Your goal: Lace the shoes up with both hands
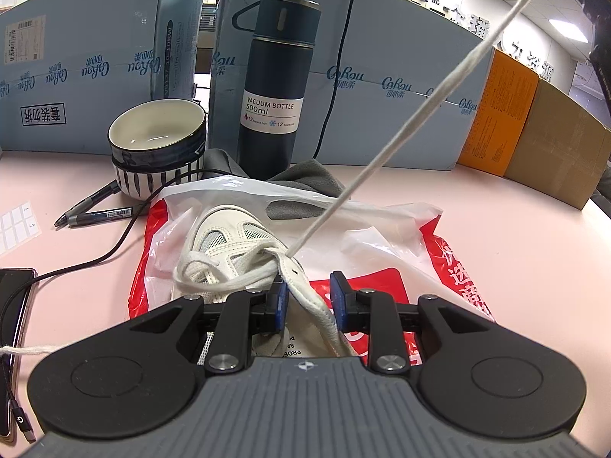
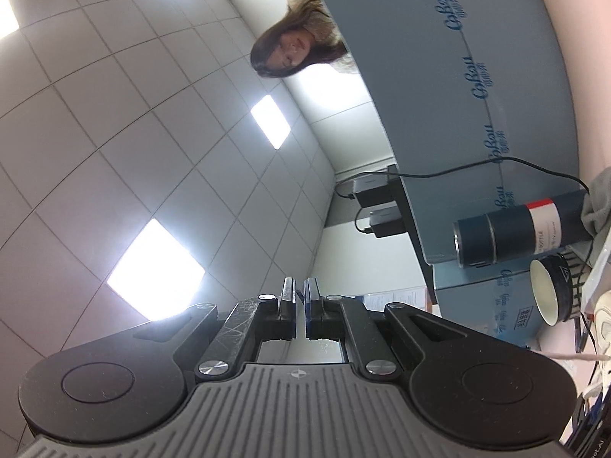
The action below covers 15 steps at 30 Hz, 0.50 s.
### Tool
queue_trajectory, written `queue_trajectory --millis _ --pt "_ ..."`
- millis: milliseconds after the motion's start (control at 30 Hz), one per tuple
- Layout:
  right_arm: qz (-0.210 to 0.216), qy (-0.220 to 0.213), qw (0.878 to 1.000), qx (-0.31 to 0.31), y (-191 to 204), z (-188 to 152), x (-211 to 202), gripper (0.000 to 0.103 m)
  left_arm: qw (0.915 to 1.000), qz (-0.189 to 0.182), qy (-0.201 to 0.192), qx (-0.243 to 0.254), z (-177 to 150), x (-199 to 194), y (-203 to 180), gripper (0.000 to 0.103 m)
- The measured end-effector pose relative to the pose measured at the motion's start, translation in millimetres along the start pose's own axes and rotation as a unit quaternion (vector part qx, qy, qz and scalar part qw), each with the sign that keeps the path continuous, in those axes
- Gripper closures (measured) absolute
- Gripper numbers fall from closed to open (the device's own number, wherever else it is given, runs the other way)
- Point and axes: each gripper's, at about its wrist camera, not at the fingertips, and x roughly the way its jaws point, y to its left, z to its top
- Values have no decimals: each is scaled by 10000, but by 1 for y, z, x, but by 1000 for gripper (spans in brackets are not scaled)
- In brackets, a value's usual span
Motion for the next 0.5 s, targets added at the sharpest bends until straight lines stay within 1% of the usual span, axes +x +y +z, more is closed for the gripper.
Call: queue_trajectory --millis 400,500 --pt "514 -98 9986 -7 22 2 -1 99 10000 -2 17 5 0 1 0 80" --pt "536 -102 9984 -112 28 3 -2 99 10000 -3 16 6 0 1 0 80"
